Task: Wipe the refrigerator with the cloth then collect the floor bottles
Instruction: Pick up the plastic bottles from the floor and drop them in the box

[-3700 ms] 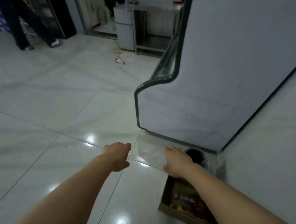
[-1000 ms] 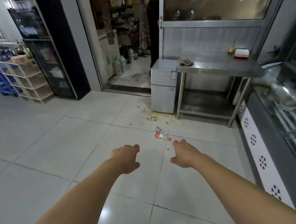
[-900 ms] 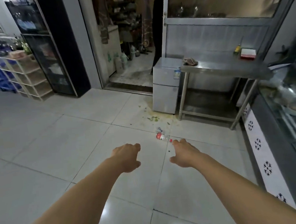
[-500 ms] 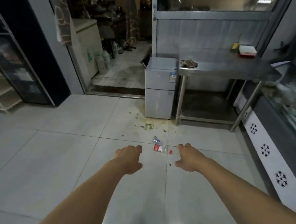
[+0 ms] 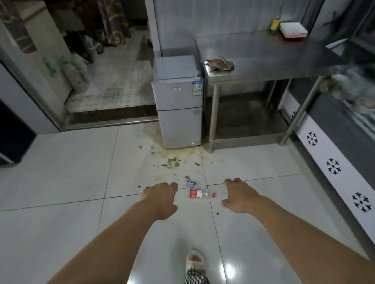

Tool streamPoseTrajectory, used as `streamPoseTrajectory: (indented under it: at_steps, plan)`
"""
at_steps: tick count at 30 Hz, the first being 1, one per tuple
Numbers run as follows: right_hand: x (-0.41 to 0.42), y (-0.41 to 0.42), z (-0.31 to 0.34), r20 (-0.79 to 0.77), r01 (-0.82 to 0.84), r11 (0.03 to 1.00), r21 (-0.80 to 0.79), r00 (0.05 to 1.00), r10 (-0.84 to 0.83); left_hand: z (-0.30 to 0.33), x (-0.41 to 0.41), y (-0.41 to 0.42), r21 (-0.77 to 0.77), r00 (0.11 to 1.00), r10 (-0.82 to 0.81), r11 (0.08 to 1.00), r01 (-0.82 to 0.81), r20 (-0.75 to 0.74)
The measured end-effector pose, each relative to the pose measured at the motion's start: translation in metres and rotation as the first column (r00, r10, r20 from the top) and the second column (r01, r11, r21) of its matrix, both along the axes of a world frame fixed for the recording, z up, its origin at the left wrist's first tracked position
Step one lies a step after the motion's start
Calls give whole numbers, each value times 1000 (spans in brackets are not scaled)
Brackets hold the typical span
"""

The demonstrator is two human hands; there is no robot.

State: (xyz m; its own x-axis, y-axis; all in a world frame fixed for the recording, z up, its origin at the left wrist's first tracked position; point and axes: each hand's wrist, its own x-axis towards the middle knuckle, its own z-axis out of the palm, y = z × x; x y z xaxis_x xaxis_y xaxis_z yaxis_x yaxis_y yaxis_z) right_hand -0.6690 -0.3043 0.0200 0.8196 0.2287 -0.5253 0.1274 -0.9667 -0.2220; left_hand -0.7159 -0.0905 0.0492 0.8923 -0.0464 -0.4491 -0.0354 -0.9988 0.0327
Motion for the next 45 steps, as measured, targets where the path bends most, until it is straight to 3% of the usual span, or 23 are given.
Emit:
streamPoseTrajectory:
  at_steps: [4, 12, 19, 28, 34, 45]
  plan:
    - [73, 31, -25, 12, 56, 997, 45, 998, -56, -21, 81, 24, 26, 998, -41, 999, 42, -41]
    - [178, 64, -70, -133, 147, 989, 11, 980, -145, -70, 213, 58, 37, 985, -127, 991, 132, -117]
    - [226, 78, -106, -203, 271, 962, -29, 941, -271, -112, 300, 73, 17, 953, -265, 963, 270, -143]
    - [259, 119, -187, -219, 463, 883, -81, 855, -469, -207, 392, 109, -29, 839, -480, 871, 490, -255]
    - [266, 133, -271, -275, 568, 818, -88, 776, -568, -298, 422, 113, -81, 819, -484, 871, 484, -309]
    - [296, 133, -514, -174, 571, 817, -75, 800, -575, -543, 453, 99, -60, 799, -540, 836, 545, -265]
